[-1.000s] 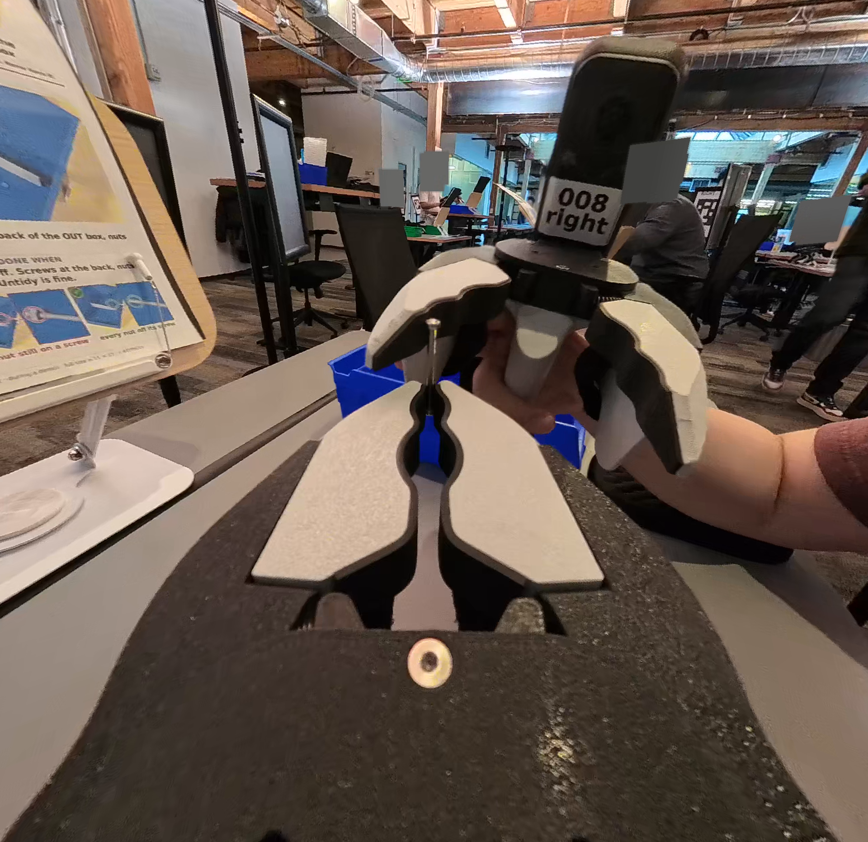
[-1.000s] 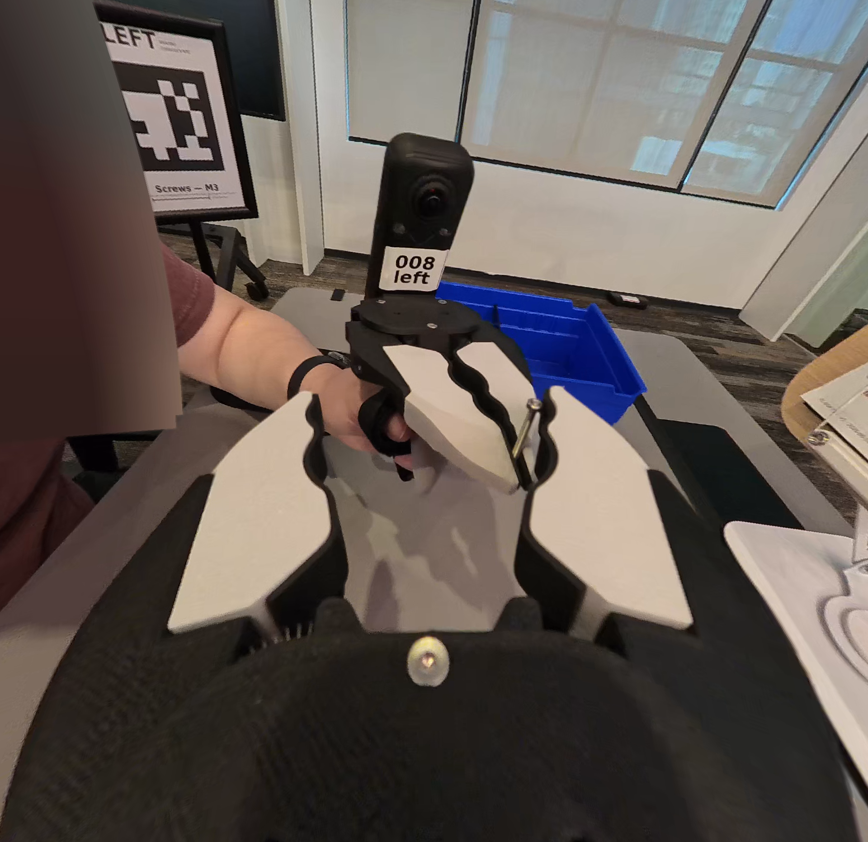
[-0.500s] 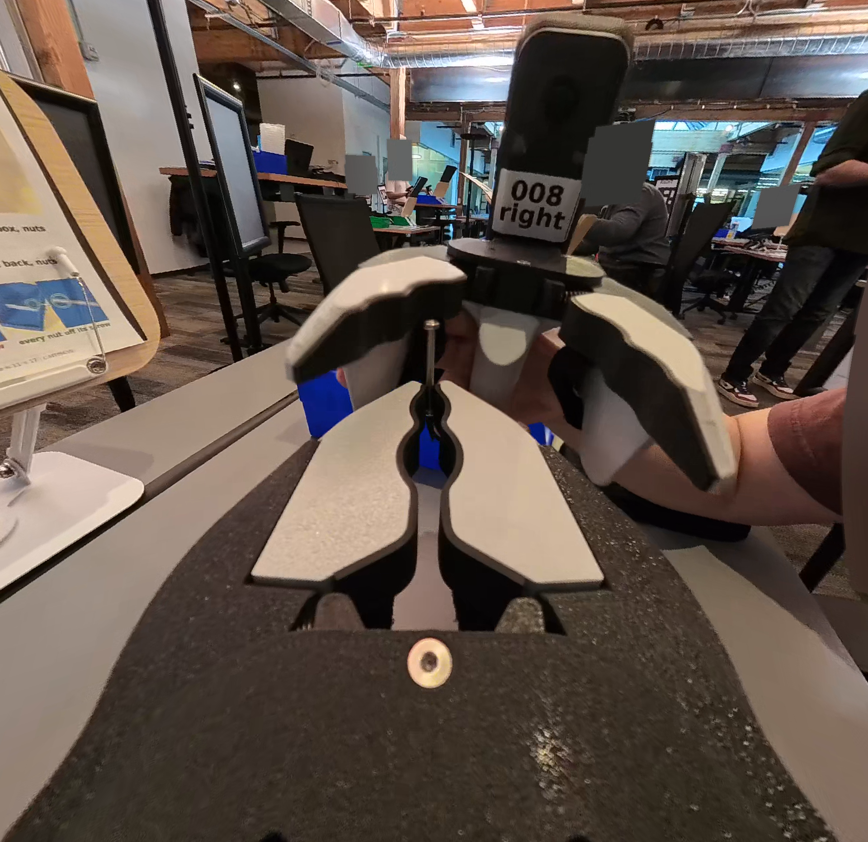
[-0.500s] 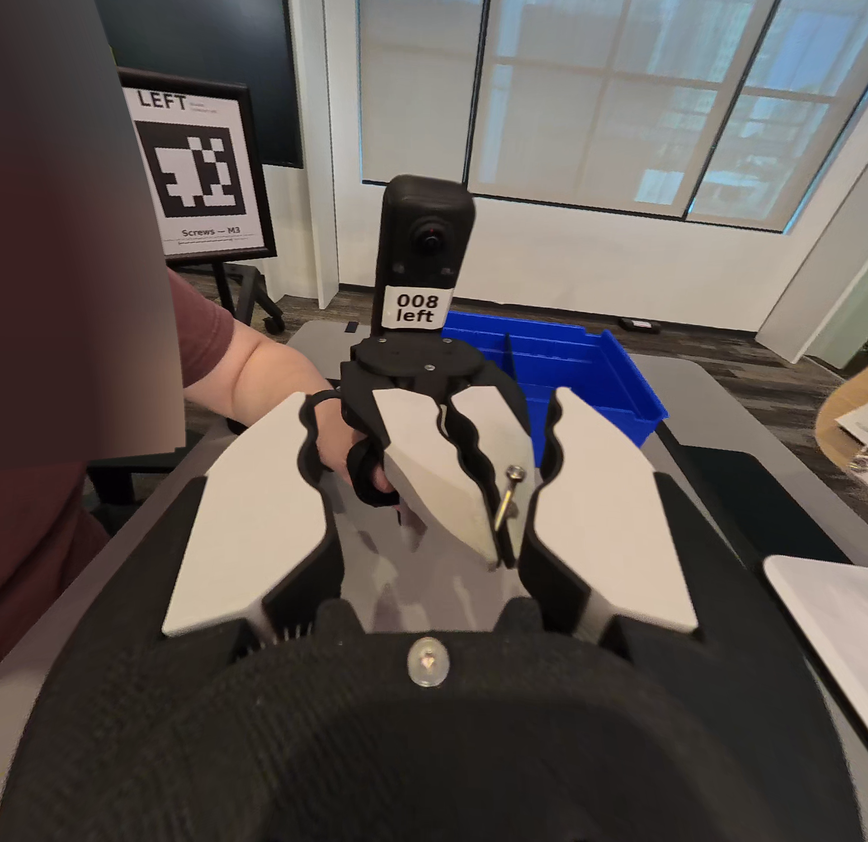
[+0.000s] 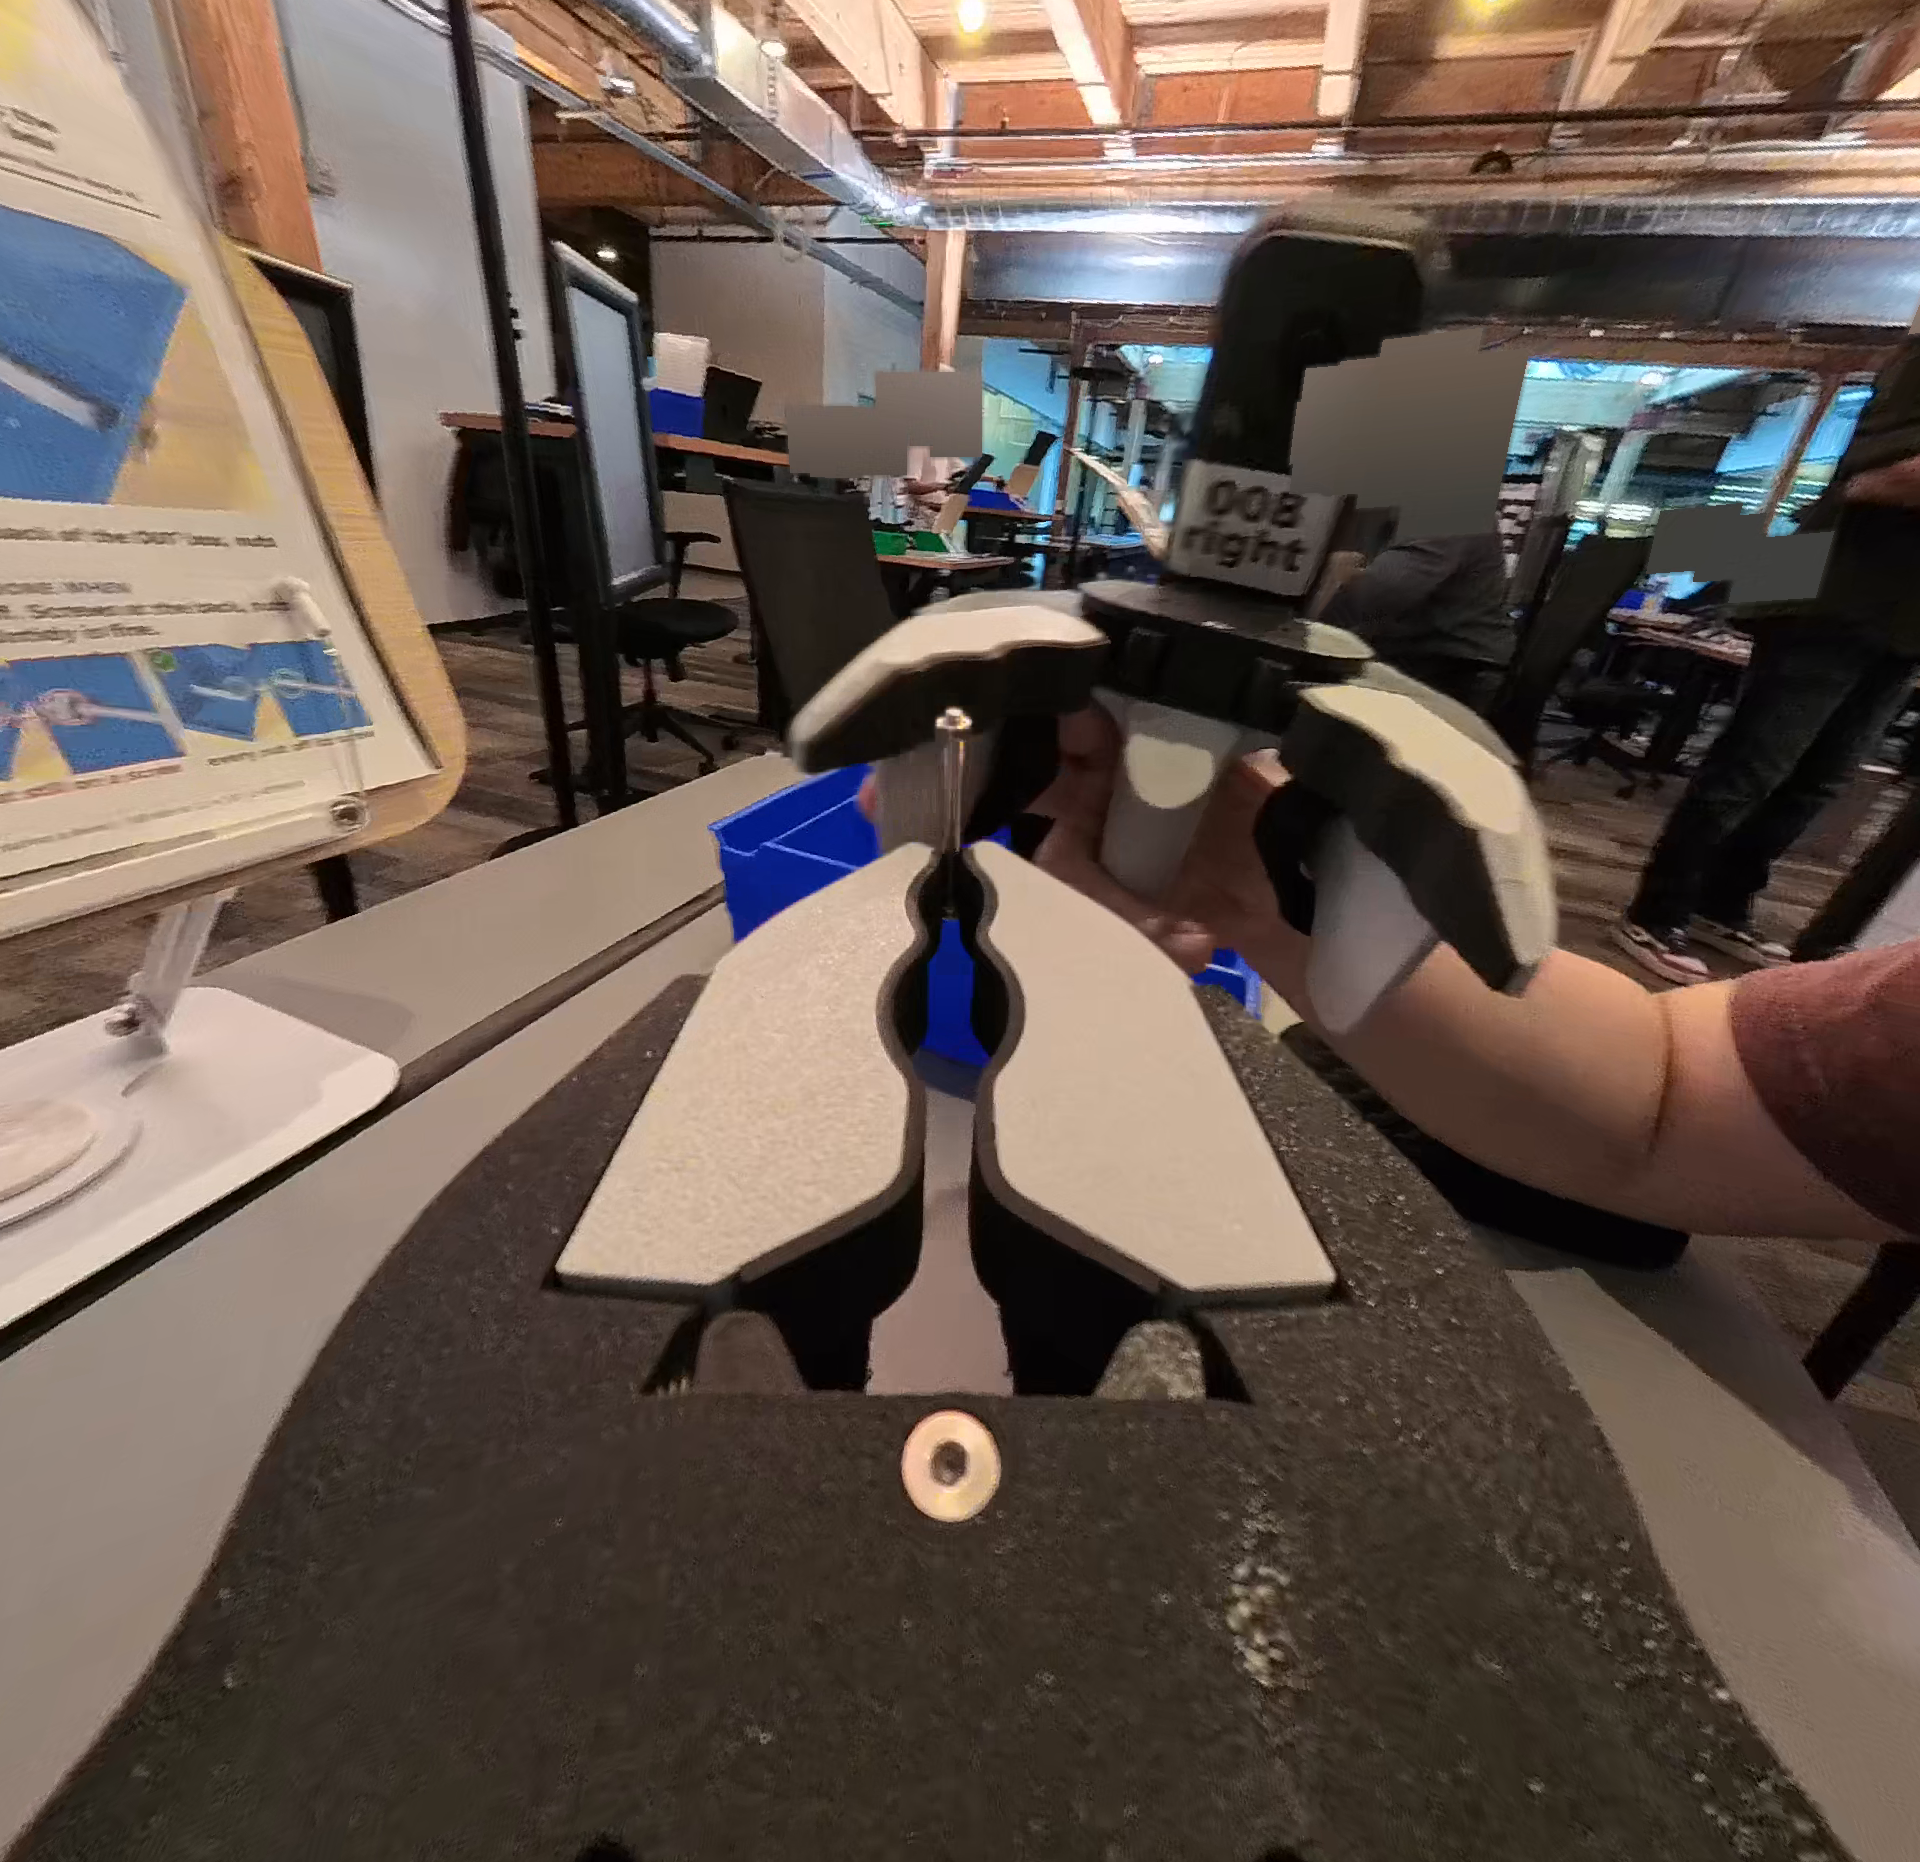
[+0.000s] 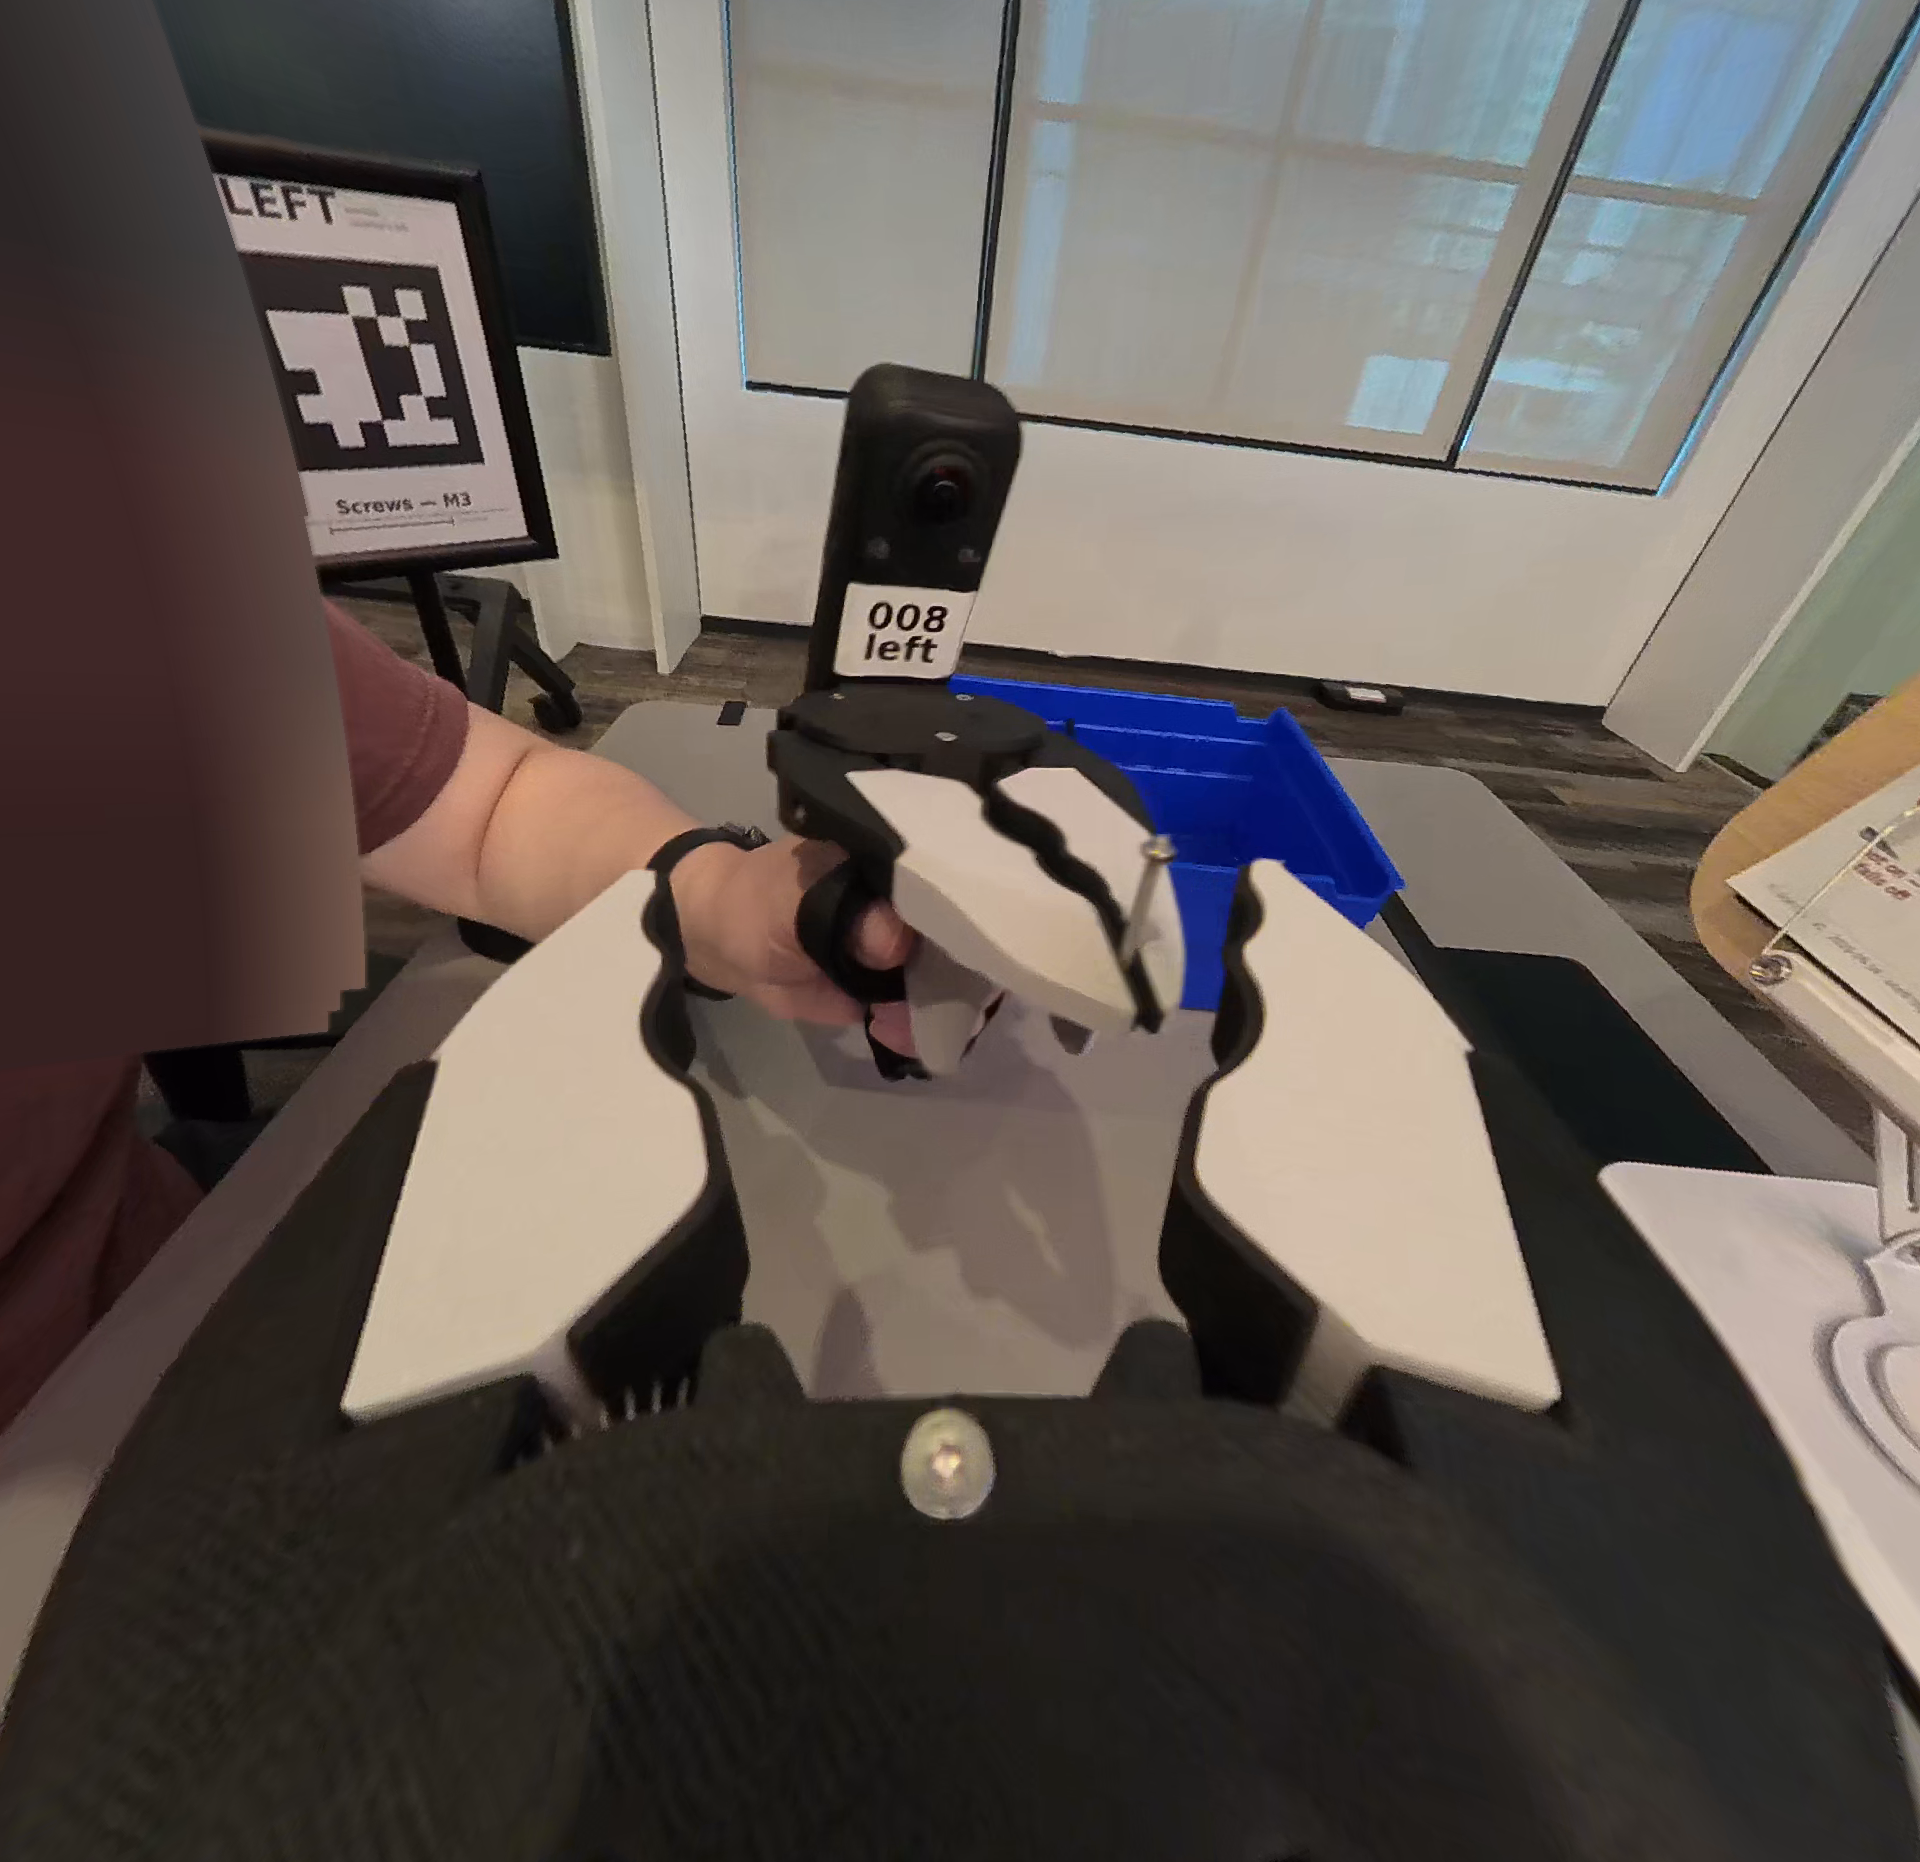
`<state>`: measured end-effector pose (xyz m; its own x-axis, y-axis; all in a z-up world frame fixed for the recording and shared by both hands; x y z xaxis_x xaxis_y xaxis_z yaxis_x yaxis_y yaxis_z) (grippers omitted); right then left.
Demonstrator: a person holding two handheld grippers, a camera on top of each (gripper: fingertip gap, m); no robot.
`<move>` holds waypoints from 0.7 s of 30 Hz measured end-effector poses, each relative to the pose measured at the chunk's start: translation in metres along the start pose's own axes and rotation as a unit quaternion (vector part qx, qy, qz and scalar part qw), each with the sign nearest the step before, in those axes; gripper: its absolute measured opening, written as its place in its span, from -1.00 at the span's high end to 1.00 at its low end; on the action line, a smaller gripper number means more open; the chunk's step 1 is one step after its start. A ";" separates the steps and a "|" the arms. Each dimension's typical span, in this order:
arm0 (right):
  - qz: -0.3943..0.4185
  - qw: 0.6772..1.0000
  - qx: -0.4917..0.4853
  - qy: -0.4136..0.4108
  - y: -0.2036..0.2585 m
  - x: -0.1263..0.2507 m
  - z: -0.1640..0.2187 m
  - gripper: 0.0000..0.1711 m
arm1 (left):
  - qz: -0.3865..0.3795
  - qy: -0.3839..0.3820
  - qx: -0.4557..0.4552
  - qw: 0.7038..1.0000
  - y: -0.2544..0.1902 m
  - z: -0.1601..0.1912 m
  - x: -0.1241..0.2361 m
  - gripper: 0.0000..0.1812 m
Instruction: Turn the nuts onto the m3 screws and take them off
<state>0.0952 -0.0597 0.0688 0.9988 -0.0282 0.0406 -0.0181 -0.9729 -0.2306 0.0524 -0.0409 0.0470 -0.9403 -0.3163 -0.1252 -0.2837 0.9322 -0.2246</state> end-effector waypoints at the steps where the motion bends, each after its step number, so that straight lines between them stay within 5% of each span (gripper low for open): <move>1: 0.000 1.000 -0.007 -0.007 0.000 -0.001 0.000 -0.18 | 0.013 0.005 -0.003 1.000 -0.006 0.002 -0.002 0.98; 10: -0.047 0.999 0.004 0.002 0.022 -0.021 0.004 -0.24 | 0.030 0.023 0.005 0.999 -0.014 0.013 -0.010 0.98; 21: -0.022 1.000 0.007 0.018 0.006 0.002 0.001 -0.19 | -0.012 -0.010 0.028 0.999 0.010 -0.006 0.005 0.98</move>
<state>0.0967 -0.0658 0.0664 0.9962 0.0068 0.0867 0.0276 -0.9701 -0.2410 0.0438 -0.0322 0.0497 -0.9294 -0.3423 -0.1382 -0.2946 0.9132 -0.2815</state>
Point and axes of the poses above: each gripper's, where its closed fingertips meet, x back along the fingers, z out of its underside, y = z × x across the jaws, the point moved 4 cm from there along x, back along the fingers, and after that the axes turned 8 degrees about x, right-handed, at the moved point
